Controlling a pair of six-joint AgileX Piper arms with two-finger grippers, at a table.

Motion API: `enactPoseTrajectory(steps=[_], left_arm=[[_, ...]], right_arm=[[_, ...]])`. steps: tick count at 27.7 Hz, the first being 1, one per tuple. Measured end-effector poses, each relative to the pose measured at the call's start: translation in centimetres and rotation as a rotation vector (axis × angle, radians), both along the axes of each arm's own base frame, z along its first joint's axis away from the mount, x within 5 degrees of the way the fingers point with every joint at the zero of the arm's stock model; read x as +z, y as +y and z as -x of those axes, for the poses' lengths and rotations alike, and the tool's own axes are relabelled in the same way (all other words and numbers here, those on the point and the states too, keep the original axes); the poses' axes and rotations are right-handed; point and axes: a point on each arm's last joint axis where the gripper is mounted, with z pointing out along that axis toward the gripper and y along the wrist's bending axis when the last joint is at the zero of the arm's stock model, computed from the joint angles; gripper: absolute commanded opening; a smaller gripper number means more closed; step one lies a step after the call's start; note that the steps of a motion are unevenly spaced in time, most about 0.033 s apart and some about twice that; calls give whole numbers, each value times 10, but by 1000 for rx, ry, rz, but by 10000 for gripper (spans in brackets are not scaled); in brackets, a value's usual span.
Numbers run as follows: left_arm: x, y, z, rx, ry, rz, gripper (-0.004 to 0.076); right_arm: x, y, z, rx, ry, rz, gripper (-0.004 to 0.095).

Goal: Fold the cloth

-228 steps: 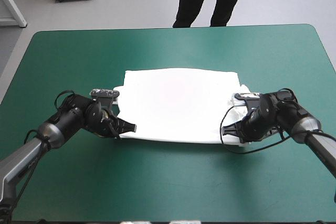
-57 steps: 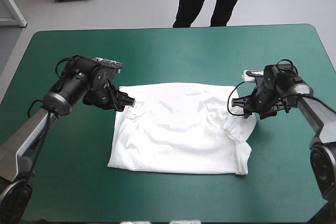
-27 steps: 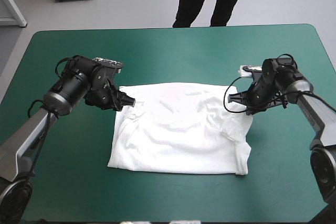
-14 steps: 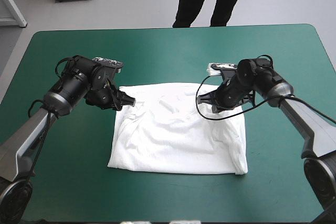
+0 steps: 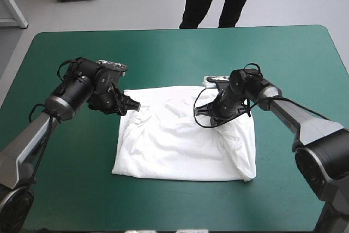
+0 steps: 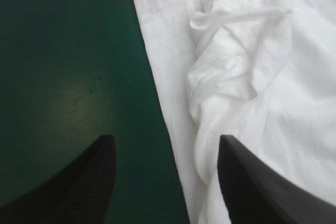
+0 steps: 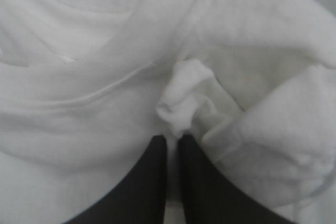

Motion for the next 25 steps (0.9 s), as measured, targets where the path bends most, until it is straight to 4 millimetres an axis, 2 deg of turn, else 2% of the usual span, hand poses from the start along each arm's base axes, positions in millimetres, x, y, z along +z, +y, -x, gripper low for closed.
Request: enactPoseTrajectory(steps=[3, 5, 9, 13, 21, 22, 25], left_arm=[[0, 0, 0, 0, 0, 0, 418], [0, 0, 0, 0, 0, 0, 418], [0, 0, 0, 0, 0, 0, 418], [0, 0, 0, 0, 2, -1, 418], [13, 3, 12, 37, -8, 41, 417], [18, 3, 18, 49, -14, 69, 417], [16, 5, 33, 72, 16, 114, 418]], right_arm=[[-8, 3, 1, 21, 48, -12, 532], [-8, 5, 1, 26, 64, -34, 612], [2, 7, 2, 30, 61, -61, 586], [31, 3, 7, 50, -9, -61, 562], [93, -24, 41, 35, -121, 38, 563], [107, -32, 50, 23, -146, 63, 562], [128, -45, 68, -3, -189, 97, 561]])
